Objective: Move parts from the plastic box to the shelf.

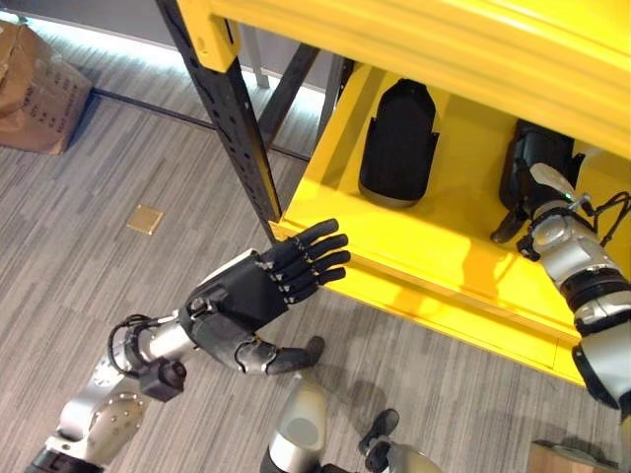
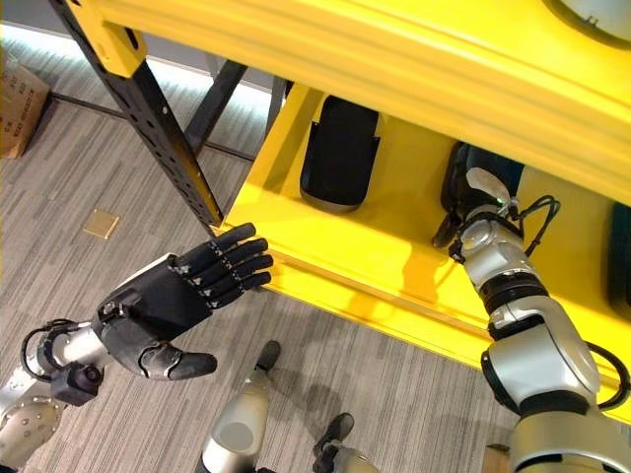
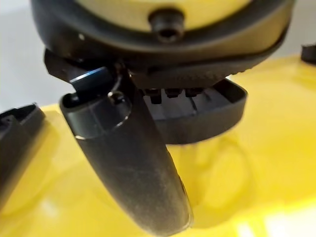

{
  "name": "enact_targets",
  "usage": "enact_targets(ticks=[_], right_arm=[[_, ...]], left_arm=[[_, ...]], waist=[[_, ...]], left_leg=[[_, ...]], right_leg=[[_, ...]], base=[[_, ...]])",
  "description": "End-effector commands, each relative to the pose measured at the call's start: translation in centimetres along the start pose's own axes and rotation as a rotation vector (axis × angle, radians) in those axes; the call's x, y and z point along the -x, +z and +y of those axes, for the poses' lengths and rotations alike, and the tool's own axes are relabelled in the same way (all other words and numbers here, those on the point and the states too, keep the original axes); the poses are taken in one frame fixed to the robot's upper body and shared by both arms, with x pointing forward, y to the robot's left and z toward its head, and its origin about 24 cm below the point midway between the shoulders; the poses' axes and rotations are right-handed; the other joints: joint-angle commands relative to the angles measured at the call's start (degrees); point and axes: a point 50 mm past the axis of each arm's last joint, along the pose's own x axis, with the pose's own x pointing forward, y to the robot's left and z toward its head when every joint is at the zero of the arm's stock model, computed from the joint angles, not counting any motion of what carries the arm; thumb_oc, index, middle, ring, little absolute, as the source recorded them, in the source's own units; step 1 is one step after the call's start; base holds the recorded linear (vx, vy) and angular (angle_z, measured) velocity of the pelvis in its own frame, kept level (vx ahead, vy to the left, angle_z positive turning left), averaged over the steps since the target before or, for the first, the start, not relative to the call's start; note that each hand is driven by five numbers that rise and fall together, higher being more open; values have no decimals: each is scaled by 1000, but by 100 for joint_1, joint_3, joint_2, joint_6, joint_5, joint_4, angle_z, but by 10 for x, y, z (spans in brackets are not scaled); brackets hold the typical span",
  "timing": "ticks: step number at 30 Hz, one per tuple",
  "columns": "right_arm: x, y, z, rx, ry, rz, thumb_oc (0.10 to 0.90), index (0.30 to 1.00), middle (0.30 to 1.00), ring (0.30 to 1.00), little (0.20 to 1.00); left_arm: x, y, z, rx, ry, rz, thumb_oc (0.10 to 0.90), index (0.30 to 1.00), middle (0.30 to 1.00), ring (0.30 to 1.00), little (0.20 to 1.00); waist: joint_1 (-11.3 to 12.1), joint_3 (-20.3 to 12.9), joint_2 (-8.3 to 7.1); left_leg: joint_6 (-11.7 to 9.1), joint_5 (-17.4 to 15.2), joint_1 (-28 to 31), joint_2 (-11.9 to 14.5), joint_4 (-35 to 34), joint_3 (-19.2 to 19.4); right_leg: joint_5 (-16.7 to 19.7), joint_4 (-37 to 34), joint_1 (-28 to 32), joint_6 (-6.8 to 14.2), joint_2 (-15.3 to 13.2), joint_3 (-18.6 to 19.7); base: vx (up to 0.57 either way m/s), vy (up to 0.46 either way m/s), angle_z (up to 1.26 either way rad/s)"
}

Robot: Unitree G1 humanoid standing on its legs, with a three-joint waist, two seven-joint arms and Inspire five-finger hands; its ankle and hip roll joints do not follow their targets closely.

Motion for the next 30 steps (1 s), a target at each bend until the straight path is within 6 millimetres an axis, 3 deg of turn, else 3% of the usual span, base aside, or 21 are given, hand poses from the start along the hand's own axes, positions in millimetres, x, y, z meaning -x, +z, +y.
enact_targets(ticks=[1,15,30], right_arm=[[0,-8,12,31,70,39,900,1000,1000,1000,1000],[7,-4,44,-78,279,-16,900,1000,1000,1000,1000],[23,-6,74,-59,316,-41,900,1000,1000,1000,1000]], left_arm=[[-14,18,-16,-73,-118,-119,900,1000,1000,1000,1000],[-15,13,-18,-76,-114,-115,900,1000,1000,1000,1000],[-7,7,-21,-72,-99,-117,900,1000,1000,1000,1000]], waist=[[25,-165,-45],[-45,-200,-114],[-218,-296,-208]], left_leg=[[258,-522,-107,-249,27,-68],[258,-484,-46,-241,20,-40],[271,-509,99,-179,57,53]], right_leg=[[-280,558,-290,-292,250,-294],[-232,542,-226,-265,244,-293],[-204,536,-111,-252,263,-181]], base=[[0,0,0],[0,0,0],[0,0,0]])
